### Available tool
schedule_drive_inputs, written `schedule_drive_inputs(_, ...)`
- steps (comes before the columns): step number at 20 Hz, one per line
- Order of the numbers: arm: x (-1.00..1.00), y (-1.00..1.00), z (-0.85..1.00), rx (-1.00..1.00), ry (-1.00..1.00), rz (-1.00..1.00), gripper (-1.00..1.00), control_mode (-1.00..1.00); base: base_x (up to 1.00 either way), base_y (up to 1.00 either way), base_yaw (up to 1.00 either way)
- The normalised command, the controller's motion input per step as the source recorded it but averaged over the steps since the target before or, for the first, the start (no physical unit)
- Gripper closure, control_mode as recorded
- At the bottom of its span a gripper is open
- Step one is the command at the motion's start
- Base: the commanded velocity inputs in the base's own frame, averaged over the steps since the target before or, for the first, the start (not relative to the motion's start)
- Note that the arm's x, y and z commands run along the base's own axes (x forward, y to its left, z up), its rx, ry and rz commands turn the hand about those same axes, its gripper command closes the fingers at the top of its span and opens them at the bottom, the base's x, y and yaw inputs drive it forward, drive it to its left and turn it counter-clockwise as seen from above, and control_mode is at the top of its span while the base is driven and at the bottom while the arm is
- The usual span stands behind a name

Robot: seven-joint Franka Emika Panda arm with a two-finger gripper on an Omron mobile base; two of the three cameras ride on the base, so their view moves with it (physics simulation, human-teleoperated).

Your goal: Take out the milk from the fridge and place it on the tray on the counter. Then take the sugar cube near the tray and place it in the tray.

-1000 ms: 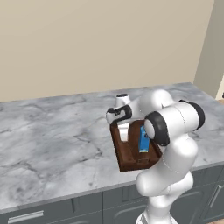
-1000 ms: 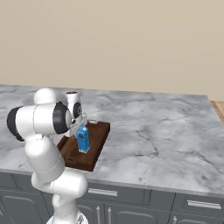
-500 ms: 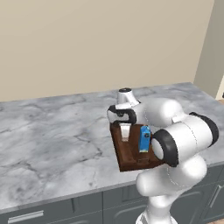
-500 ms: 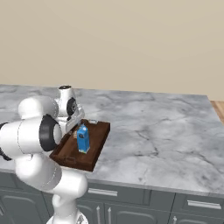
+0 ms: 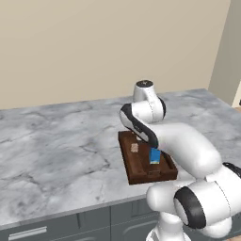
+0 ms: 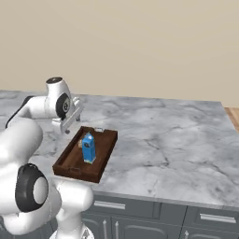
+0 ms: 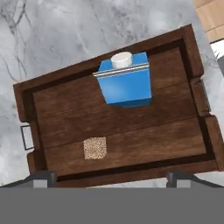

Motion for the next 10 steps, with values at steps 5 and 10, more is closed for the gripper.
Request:
schedule_drive_inputs(5, -0.55, -0.02, 1.00, 0.00, -0.18, 0.00, -1.00, -1.00, 0.00, 0.00, 0.00)
schedule_drive_inputs(10, -0.72, -0.23, 1.00, 0.01, -0.15, 0.00, -1.00, -1.00, 0.00, 0.00, 0.00)
